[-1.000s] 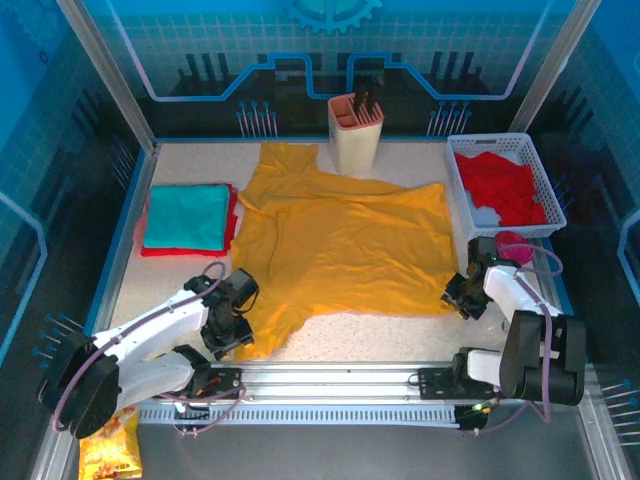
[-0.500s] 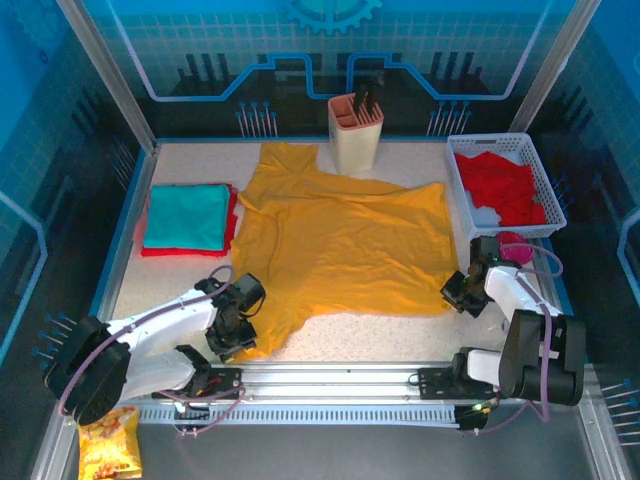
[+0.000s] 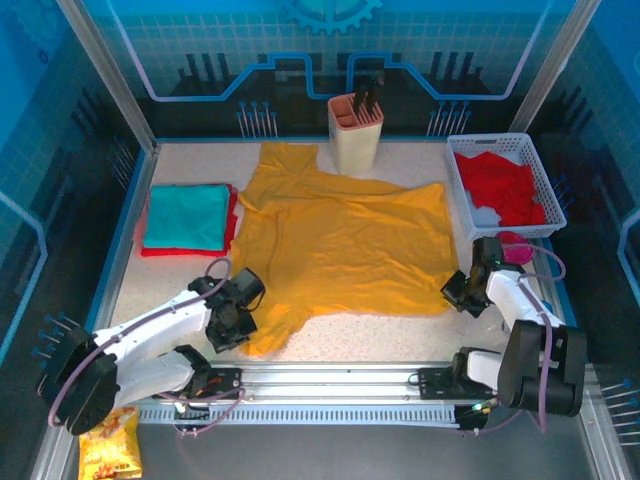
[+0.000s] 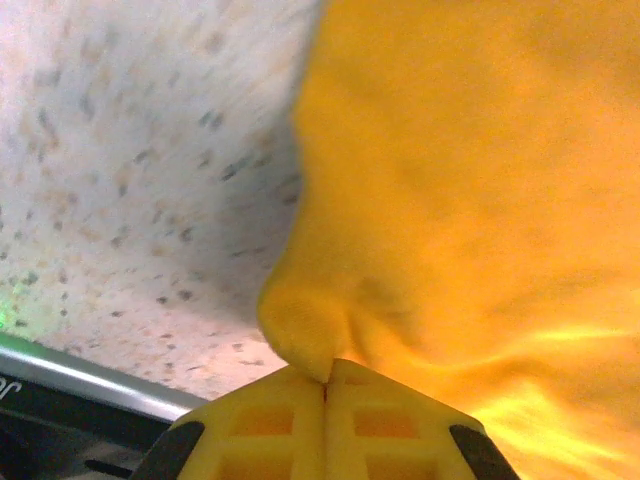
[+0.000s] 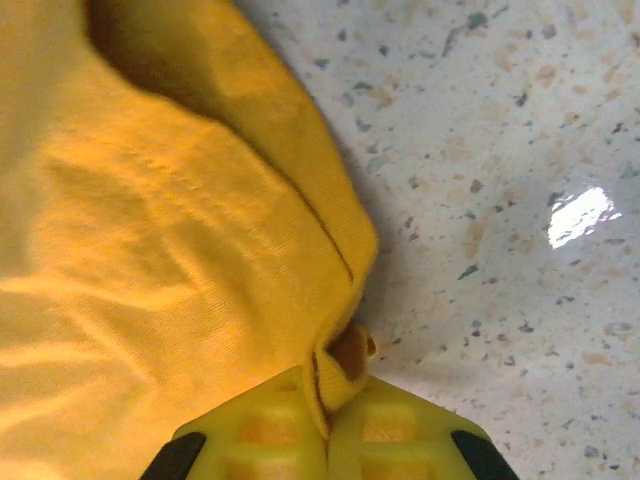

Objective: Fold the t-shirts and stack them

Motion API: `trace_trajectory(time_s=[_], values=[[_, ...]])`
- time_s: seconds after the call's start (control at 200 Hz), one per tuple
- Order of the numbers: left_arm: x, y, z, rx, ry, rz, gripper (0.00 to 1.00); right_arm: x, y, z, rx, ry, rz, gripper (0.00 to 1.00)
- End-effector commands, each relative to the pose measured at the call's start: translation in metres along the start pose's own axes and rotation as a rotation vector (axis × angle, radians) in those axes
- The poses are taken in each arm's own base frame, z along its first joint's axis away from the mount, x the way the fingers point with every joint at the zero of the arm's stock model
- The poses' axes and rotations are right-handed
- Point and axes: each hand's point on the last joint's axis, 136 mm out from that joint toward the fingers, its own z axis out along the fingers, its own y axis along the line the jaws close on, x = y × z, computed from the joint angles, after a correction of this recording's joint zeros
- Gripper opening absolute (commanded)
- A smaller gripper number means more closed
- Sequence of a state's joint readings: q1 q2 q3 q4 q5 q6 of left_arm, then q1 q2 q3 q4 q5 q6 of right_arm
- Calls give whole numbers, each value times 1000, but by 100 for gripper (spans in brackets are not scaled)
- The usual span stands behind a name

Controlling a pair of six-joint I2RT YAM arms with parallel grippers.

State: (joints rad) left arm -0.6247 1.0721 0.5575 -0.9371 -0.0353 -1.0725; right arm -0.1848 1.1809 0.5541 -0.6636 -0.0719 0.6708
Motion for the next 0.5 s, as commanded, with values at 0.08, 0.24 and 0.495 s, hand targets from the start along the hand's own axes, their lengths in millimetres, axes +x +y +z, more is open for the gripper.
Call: trace_trajectory(time_s=[0.08,0.24,0.495], values=[[-29,-29,-49,119,-167,83,0,-13,28,-39,-120,-70,-79,0],[-50,-51,-99,196,-298,146,0,-25,52,-77,-213,-158,-168,0],[-80,-66,-186,269,-536,227,0,-41,68,-153,-259,-372,-275,0]])
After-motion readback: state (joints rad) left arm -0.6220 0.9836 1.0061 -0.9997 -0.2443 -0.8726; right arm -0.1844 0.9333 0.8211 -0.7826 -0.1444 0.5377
